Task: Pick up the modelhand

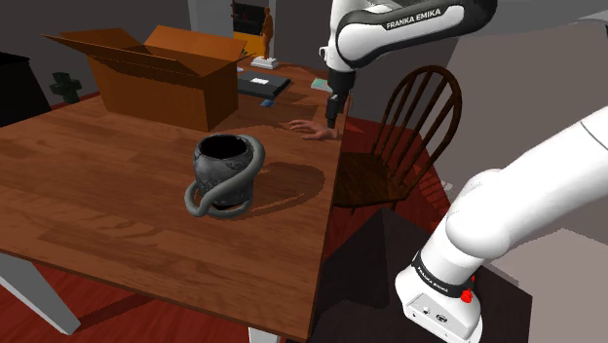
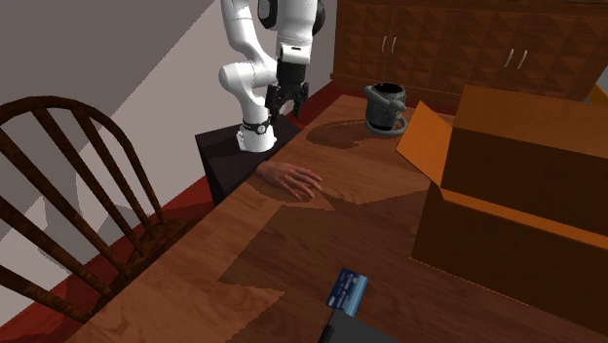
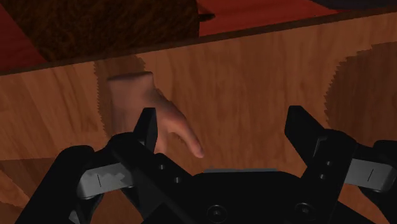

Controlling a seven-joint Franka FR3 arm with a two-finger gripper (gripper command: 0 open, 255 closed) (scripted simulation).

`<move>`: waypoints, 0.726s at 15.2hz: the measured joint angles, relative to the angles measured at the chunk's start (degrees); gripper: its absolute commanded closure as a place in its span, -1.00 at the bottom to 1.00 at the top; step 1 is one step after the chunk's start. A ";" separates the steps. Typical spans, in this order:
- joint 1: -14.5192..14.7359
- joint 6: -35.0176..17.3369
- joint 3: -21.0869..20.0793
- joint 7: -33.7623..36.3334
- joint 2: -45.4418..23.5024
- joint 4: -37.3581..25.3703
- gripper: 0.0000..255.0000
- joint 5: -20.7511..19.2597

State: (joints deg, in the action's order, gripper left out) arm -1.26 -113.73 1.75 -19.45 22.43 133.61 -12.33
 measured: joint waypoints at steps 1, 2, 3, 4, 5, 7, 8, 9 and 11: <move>0.08 -1.70 -0.23 -0.18 -1.92 -0.81 -1.00 -0.85; -0.14 -3.38 0.01 -1.00 -3.97 -1.90 -1.00 -1.87; -0.28 -4.90 0.12 -1.68 -5.76 -2.86 -1.00 -2.84; -0.32 -6.55 0.05 -2.00 -7.25 -3.33 -1.00 -3.82; -0.32 -8.01 -0.10 -2.22 -9.25 -4.53 -1.00 -4.80; -0.58 -11.39 -0.02 -2.93 -13.09 -6.32 -1.00 -6.93; -0.71 -12.59 0.05 -3.49 -14.86 -7.64 -1.00 -7.91; -0.69 -13.74 -0.08 -3.61 -16.63 -8.91 -1.00 -8.94; -0.75 -15.46 -0.12 -4.27 -20.12 -11.94 -1.00 -10.67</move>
State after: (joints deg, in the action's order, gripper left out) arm -2.01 -129.20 1.63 -23.72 2.30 121.67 -23.00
